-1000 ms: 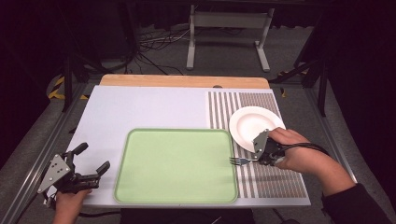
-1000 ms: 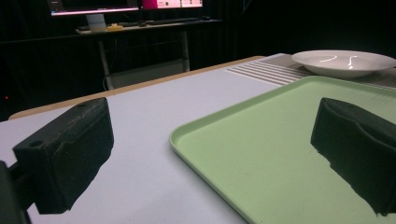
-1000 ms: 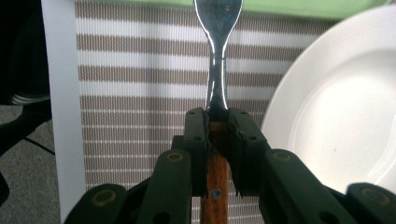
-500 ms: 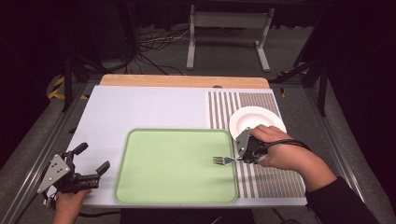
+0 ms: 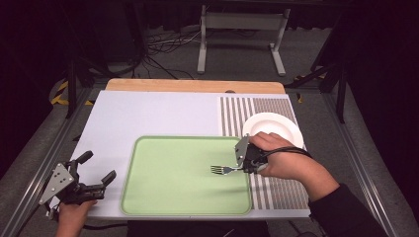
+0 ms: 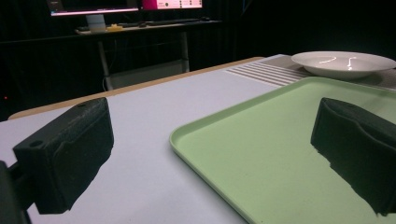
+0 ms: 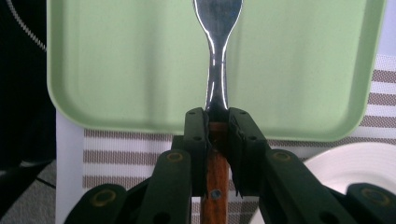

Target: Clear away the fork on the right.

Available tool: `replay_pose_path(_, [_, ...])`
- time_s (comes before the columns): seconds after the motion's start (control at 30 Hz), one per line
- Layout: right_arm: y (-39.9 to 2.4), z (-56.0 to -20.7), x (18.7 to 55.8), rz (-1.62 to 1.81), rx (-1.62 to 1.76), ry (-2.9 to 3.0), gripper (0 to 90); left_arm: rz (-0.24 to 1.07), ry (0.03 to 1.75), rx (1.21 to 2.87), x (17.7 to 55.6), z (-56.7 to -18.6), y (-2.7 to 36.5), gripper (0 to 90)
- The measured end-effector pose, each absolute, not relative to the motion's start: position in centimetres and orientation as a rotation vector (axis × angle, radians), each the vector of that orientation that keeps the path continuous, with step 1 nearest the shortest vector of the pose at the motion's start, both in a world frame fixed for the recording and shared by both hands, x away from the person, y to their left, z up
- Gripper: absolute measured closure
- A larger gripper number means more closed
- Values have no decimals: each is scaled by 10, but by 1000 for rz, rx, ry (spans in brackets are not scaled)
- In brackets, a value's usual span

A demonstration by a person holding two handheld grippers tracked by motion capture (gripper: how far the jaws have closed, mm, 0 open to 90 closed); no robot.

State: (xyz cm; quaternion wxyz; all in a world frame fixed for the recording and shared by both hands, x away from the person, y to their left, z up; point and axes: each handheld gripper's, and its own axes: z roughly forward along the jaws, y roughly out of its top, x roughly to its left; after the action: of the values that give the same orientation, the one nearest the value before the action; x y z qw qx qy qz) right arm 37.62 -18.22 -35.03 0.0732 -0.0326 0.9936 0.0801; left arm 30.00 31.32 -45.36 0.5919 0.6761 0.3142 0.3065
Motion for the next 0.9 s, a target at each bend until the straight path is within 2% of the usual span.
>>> replay_pose_path(0.5, [-166, -352, 376, 395, 395, 2950, 783, 713, 727, 1573, 300, -453, 313, 0])
replay_pose_path(0.73, [-160, -349, 373, 532, 725, 2914, 783, 714, 723, 1573, 300, -453, 313, 0])
replay_pose_path(0.9, [-158, -350, 372, 554, 826, 2875, 784, 713, 725, 1571, 300, -453, 312, 0])
